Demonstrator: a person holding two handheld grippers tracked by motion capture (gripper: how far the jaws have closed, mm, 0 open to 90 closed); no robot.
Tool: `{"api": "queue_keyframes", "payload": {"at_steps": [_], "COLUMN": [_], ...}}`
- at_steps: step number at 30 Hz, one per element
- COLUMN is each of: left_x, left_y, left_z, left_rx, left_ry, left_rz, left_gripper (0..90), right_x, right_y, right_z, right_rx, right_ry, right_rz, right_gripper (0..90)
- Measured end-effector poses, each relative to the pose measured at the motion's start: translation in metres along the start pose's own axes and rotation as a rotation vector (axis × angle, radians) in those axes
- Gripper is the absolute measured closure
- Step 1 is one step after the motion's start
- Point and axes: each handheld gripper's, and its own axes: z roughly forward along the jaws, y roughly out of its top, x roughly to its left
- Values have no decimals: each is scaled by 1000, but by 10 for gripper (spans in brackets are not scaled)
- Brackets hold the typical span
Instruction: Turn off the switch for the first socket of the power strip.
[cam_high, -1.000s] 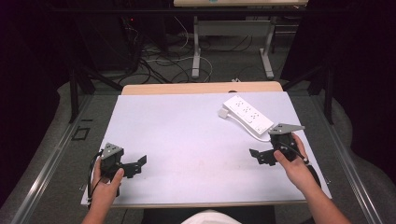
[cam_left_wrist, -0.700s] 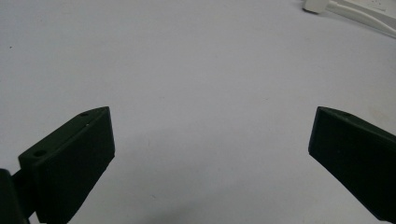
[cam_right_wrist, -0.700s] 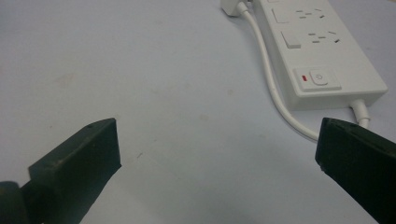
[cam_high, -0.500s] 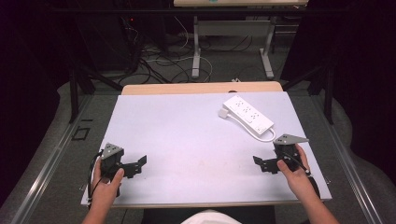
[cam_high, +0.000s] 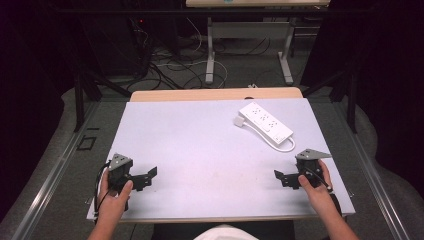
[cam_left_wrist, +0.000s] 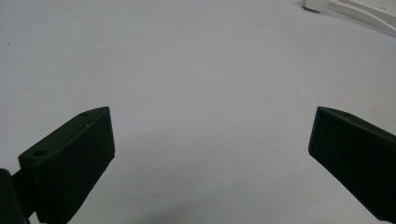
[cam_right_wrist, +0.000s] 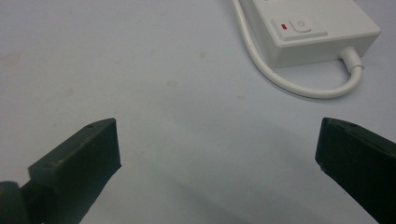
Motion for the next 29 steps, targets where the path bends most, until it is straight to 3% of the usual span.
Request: {"api": "queue_keyframes", "payload": {"at_steps": [16, 29], "left_x": [-1, 0], "left_y": [0, 0], "left_z": [0, 2], "left_rx": [4, 8], "left_ry": [0, -1], "left_rz": [-1, -3], "left_gripper": [2, 2], "right_x": [-2, -4], "right_y": [-9, -7], "right_z": [9, 6], "right_rx": [18, -8], "right_ry": [6, -2], "right_rz": [15, 21], "right_gripper": [0, 0]}}
